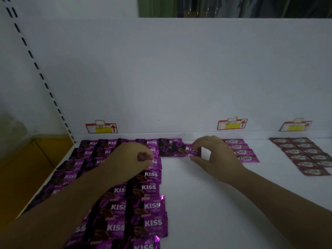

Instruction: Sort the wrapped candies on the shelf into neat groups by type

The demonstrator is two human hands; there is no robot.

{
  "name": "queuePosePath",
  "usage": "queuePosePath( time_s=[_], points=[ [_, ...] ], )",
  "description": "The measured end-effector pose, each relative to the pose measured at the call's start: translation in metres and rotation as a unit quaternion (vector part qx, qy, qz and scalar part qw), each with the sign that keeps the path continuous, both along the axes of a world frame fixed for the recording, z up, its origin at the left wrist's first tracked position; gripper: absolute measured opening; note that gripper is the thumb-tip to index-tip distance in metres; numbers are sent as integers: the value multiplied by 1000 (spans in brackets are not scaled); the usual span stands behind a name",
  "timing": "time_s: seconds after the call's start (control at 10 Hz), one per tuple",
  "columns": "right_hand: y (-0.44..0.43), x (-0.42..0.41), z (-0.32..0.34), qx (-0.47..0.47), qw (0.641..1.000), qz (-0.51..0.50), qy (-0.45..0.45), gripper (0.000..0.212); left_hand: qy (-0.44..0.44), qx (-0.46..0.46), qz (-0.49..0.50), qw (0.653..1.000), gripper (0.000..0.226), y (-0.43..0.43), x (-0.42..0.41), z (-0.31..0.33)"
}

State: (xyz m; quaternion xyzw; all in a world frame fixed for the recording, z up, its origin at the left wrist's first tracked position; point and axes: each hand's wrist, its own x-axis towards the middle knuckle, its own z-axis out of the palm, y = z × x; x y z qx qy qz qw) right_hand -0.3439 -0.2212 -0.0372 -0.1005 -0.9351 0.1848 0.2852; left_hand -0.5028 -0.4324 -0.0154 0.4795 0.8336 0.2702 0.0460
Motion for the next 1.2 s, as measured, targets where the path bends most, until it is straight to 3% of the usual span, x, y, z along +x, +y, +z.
queuePosePath(
  time_s=[0.1, 0.3, 0.5, 0.7, 1.2],
  points=[
    [-5, -4, -9, -14, 998, 23, -52, 20, 56, -52, -41, 996, 20, -10, 0, -8],
    [-16, -18, -17, -26, 993, 43, -103, 17, 74, -78, -42, 993, 26, -10, -4, -20],
    [-23, -22, -23, -12, 996, 20, -91, 9, 74, -77, -44, 993, 27, -10, -5, -21],
    [-23, -19, -23, 3, 994, 28, -104, 12, 75, -72, -46, 993, 17, -9, -3, -20],
    [-27, -18, -26, 11, 994, 34, -101, 19, 62, -42, -30, 997, 19, -9, -1, -13]
  ],
)
